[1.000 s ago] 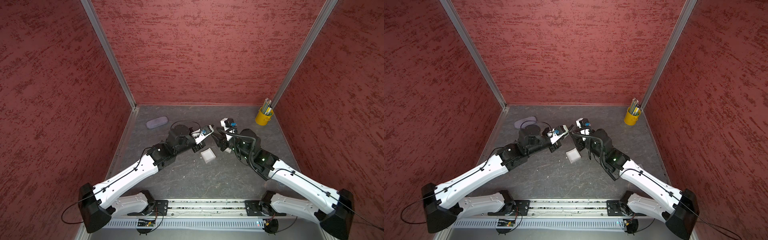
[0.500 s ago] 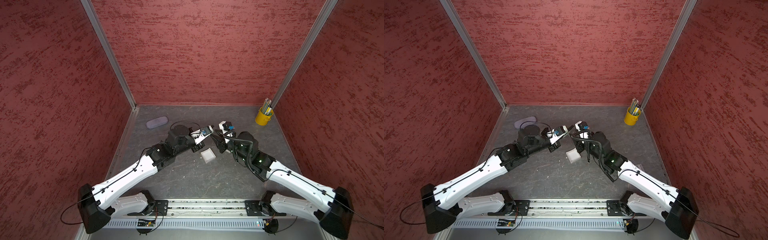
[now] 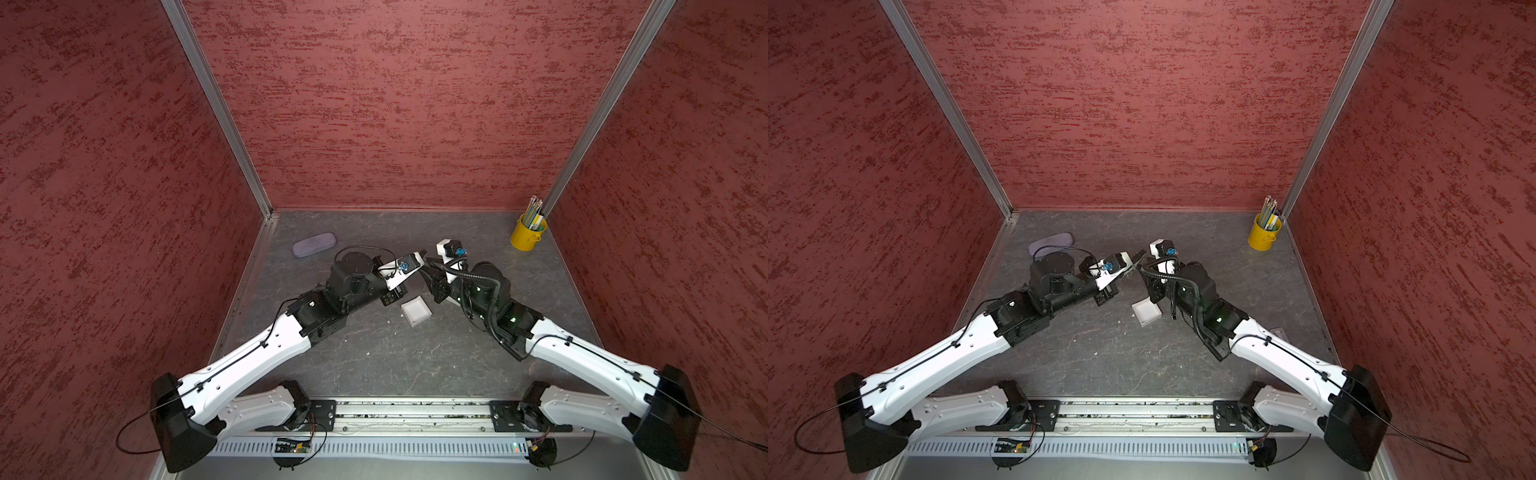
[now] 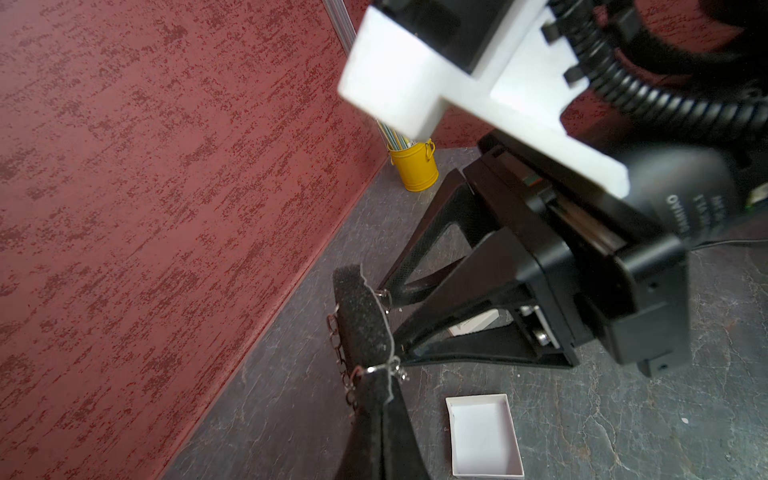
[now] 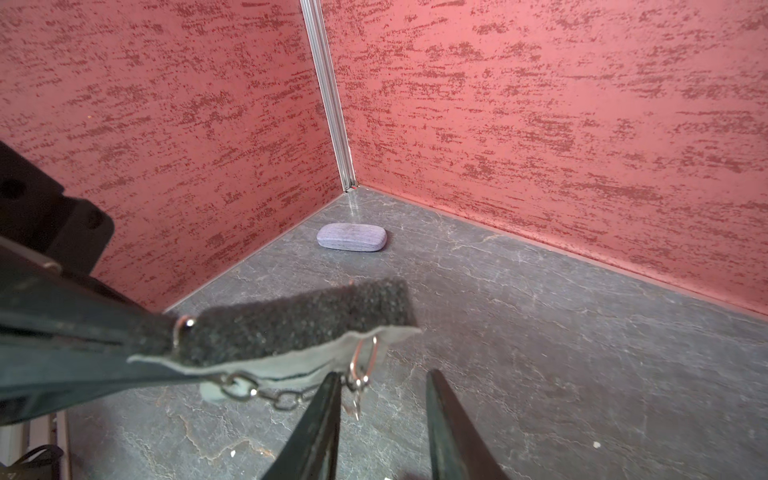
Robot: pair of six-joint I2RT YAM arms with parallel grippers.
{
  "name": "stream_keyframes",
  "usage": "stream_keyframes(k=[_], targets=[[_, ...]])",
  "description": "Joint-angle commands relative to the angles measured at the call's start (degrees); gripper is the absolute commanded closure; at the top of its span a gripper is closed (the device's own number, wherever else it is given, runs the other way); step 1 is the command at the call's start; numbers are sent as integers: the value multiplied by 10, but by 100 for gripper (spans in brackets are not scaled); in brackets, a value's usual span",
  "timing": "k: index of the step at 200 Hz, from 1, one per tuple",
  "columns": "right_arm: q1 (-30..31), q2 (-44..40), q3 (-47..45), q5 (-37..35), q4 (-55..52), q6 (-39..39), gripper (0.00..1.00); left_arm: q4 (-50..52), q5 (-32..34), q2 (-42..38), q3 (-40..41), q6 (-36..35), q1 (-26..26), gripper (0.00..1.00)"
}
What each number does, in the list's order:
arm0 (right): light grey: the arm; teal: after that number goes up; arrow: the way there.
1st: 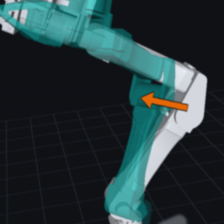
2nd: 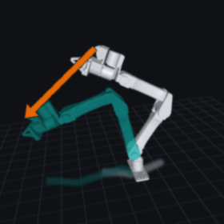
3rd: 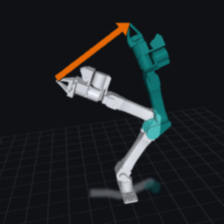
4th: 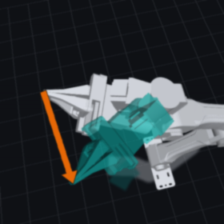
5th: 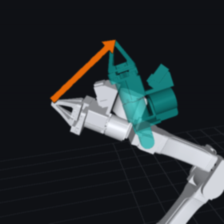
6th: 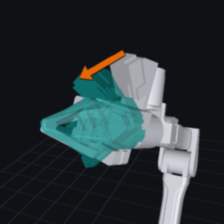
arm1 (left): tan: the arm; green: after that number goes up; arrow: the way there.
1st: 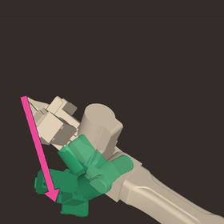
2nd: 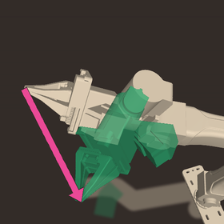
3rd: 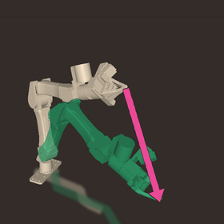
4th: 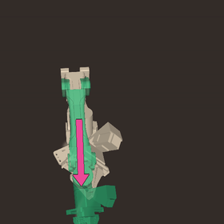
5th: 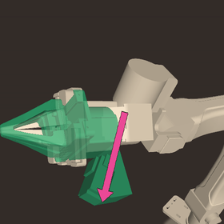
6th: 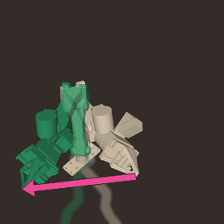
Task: Take the necklace out of the lift-off lid jewelry box
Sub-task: Pick up the necklace from the inner lining.
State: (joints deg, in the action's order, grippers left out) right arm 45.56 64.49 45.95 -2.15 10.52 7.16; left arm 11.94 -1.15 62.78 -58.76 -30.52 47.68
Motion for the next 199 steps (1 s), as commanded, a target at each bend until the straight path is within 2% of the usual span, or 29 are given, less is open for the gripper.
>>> stream_keyframes(k=[1, 47, 82, 106, 141, 199], targets=[[5, -13, -8, 7, 30, 16, 63, -17, 2, -3, 8, -4, 0, 100], [4, -9, -2, -17, 29, 32, 67, -21, -5, -4, 13, -2, 1, 100], [4, 11, 9, -4, 40, 33, 71, -20, -9, -6, 15, 1, 1, 100], [5, 17, 11, 5, 47, 32, 79, -21, -9, -8, 20, 5, 1, 100], [5, 17, 14, -9, 47, 35, 100, -25, -10, -13, 31, 9, 1, 100], [4, 15, 21, -43, 32, 45, 100, -39, -8, -22, 55, 21, 1, 100]])
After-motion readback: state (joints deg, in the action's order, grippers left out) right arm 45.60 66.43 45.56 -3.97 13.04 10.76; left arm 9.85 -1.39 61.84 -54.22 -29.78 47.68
